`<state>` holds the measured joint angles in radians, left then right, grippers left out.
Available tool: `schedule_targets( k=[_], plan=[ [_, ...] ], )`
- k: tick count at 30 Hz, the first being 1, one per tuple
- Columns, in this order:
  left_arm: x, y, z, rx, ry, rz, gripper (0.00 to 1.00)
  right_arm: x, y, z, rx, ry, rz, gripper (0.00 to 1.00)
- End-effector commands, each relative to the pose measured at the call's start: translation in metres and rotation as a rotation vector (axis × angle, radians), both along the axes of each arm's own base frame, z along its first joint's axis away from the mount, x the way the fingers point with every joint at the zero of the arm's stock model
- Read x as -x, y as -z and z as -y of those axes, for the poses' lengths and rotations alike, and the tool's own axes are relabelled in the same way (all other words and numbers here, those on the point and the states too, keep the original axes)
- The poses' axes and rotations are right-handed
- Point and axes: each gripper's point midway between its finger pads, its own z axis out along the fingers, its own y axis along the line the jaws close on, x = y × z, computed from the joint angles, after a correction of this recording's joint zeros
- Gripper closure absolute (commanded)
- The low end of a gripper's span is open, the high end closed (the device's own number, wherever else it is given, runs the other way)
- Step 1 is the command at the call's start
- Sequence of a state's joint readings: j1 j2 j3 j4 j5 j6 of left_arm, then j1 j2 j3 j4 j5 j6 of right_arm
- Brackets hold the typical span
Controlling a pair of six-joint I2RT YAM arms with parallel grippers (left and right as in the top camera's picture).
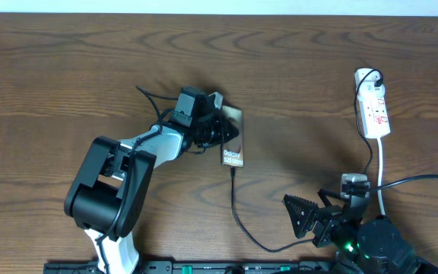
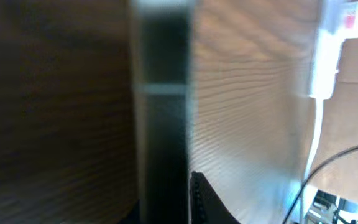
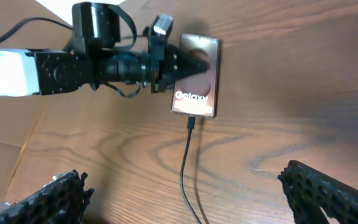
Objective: Plug charger to phone and switch on socket
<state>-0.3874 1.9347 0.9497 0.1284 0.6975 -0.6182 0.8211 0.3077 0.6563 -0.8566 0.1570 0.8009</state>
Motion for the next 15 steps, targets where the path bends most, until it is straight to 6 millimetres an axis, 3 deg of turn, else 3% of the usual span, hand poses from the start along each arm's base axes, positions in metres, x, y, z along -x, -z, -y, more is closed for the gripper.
schedule_targets(
  k=[1,7,12,15],
  plan=[
    [-0.003,0.022,-0.008,-0.060,-0.034,-0.040,0.87,-0.001,-0.005,0.002,-0.018,0.022,-0.004,0.01],
    [0.009,0.056,-0.011,-0.087,-0.052,-0.144,0.87,-0.005,-0.003,0.003,-0.013,0.052,-0.016,0.01],
    [0.009,0.058,-0.012,-0.088,-0.062,-0.153,0.83,-0.008,0.008,0.001,-0.007,0.077,-0.071,0.01],
    [0.011,0.060,-0.013,-0.104,-0.035,-0.137,0.69,-0.011,0.017,-0.002,0.021,0.085,-0.105,0.01]
  ],
)
